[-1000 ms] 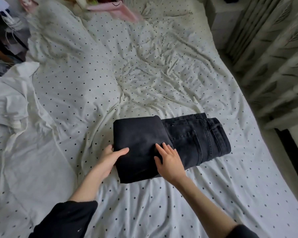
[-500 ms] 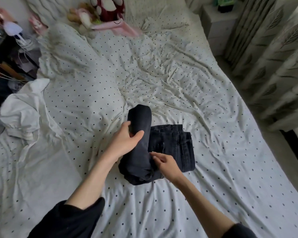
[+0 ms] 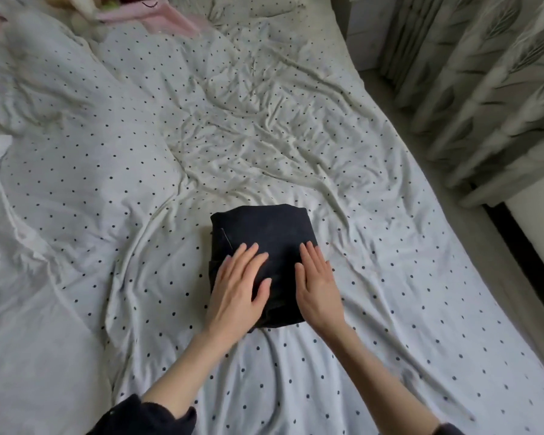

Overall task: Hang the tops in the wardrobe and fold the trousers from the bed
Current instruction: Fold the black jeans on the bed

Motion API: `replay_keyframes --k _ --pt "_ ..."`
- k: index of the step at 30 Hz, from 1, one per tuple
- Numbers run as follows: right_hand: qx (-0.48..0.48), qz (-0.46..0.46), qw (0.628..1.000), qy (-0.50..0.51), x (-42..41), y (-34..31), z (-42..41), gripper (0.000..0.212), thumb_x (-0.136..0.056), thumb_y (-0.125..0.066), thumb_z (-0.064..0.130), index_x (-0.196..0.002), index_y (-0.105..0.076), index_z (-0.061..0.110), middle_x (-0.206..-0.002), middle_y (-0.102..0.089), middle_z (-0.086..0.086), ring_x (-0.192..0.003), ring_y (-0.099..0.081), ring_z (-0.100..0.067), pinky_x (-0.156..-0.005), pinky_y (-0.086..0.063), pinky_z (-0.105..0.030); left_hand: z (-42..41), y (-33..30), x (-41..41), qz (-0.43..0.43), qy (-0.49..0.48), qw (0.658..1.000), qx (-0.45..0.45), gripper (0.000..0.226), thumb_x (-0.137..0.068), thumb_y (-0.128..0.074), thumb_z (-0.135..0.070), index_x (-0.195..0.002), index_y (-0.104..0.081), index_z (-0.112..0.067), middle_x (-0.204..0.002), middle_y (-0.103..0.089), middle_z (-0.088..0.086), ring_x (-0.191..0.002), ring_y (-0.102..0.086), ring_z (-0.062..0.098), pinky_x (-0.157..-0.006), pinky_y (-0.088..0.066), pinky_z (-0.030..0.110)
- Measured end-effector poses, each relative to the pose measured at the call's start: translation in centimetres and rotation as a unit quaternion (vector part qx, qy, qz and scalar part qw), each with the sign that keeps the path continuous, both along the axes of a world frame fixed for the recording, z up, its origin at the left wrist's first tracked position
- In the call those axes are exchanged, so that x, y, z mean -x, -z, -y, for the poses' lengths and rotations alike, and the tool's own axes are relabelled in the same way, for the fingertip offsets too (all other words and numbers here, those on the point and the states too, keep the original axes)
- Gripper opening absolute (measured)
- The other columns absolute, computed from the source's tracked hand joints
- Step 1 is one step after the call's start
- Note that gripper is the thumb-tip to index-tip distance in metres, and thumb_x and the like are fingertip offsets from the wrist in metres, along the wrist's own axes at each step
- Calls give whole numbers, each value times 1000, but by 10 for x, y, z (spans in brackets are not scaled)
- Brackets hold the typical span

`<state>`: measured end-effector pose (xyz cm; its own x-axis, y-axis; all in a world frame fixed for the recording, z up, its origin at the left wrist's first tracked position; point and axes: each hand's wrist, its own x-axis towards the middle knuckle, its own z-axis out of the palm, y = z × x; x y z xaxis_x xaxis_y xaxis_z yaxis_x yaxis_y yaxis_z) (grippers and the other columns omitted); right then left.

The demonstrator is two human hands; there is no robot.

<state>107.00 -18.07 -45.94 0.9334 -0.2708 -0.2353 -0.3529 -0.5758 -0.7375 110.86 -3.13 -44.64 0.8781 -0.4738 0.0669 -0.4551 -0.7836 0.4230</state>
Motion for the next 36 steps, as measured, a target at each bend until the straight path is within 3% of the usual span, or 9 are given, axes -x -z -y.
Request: replay_keyframes --k 4,12,14,17,19,21,26,32,36 --pt "143 -55 985 -78 8 49 -15 55 -101 -18 41 -149 6 28 -152 22 5 -140 25 -12 -114 14 -34 -24 47 -9 -82 -17 973 -214 70 -93 -31 -56 -141 16 -39 -150 29 -8 -137 32 13 -113 9 48" --pt "212 -95 962 -143 1 111 -12 57 -101 -12 43 -140 26 27 -143 36 1 -129 39 -17 -110 21 -37 -17 96 -28 -125 8 950 -286 72 -91 -22 -62 -130 35 -41 -135 50 -11 -122 50 11 -107 21 52" --pt "146 -65 978 -136 6 100 -9 57 -101 -20 42 -148 11 27 -147 28 6 -134 31 -11 -113 16 -33 -18 83 -22 -123 17 966 -226 70 -94 -29 -56 -140 21 -40 -144 38 -12 -130 41 9 -109 18 50" --pt "-33 24 999 24 8 74 7 54 -96 -49 33 -146 -32 18 -155 -16 5 -143 -13 -9 -113 -13 -21 -23 56 -17 -64 -81 993 63 53 -93 -55 -29 -142 -38 -21 -154 -21 0 -144 -10 14 -115 -12 38" --pt "-106 -12 981 160 0 65 29 50 -89 -63 27 -134 -49 9 -135 -50 -7 -124 -47 -20 -102 -35 -26 -33 46 -25 -92 -233 953 172 52 -87 -65 -18 -135 -45 -11 -138 -44 8 -129 -40 20 -107 -31 30" --pt "-241 -119 940 212 -16 61 53 41 -86 -68 27 -119 -61 4 -105 -66 -8 -97 -62 -21 -85 -46 -29 -43 40 -39 -282 -327 872 230 53 -84 -68 -21 -131 -46 -11 -127 -54 6 -112 -53 17 -95 -41 28" --pt "-409 -277 854 161 -46 65 76 36 -86 -67 23 -112 -61 -2 -106 -66 -11 -91 -61 -21 -78 -48 -28 -58 41 -64 -477 -307 790 232 28 -81 -72 -25 -106 -61 -20 -102 -71 -3 -84 -69 9 -64 -52 25" --pt "-452 -264 836 164 -29 51 71 21 -89 -63 20 -104 -64 5 -99 -66 -5 -88 -62 -19 -72 -49 -27 -73 28 -60 -532 -269 750 288 49 -76 -73 -13 -121 -54 -23 -109 -70 2 -102 -65 20 -103 -39 45" --pt "-449 -219 848 179 11 12 75 23 -90 -62 24 -109 -66 14 -103 -68 0 -96 -62 -18 -79 -52 -31 -68 -2 -47 -536 -188 766 300 49 -71 -75 -15 -115 -55 -27 -99 -73 3 -91 -69 20 -85 -47 38"
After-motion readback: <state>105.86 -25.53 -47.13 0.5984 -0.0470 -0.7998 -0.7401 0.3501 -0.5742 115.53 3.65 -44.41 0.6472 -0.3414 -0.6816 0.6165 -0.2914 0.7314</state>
